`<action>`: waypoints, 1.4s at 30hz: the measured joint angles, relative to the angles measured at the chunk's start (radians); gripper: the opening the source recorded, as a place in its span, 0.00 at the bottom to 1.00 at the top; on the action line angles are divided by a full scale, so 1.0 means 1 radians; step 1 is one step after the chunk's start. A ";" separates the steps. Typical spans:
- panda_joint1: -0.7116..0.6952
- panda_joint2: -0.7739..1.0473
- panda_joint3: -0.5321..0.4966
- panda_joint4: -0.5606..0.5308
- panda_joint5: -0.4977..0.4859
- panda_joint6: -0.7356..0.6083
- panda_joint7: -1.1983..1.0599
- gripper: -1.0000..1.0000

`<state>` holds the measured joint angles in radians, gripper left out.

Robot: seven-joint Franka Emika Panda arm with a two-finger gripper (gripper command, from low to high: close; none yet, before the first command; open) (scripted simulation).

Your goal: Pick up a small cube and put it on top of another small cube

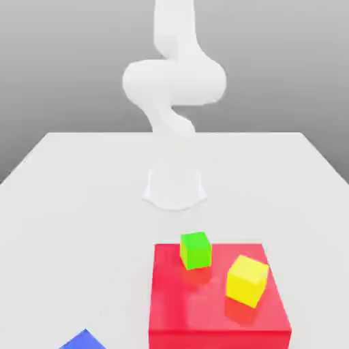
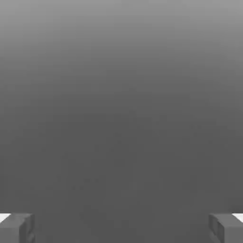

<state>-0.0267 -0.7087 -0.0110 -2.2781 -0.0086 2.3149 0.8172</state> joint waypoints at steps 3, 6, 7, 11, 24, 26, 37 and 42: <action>-0.032 0.114 -0.016 0.027 -0.009 0.019 0.020 0.50; -0.060 0.223 -0.036 0.054 -0.016 0.036 0.038 0.50; -0.068 0.259 -0.044 0.062 -0.017 0.042 0.043 0.50; -0.100 0.404 -0.079 0.097 -0.017 0.066 0.060 0.50; -0.237 0.879 -0.169 0.210 0.071 0.142 0.056 0.50; -0.258 0.953 -0.178 0.228 0.094 0.153 0.050 0.50; -0.397 1.357 -0.164 0.327 0.209 0.270 0.009 0.50; -0.403 1.384 -0.157 0.334 0.216 0.290 0.004 0.00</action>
<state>-0.4297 0.6756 -0.1680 -1.9441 0.2073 2.6044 0.8216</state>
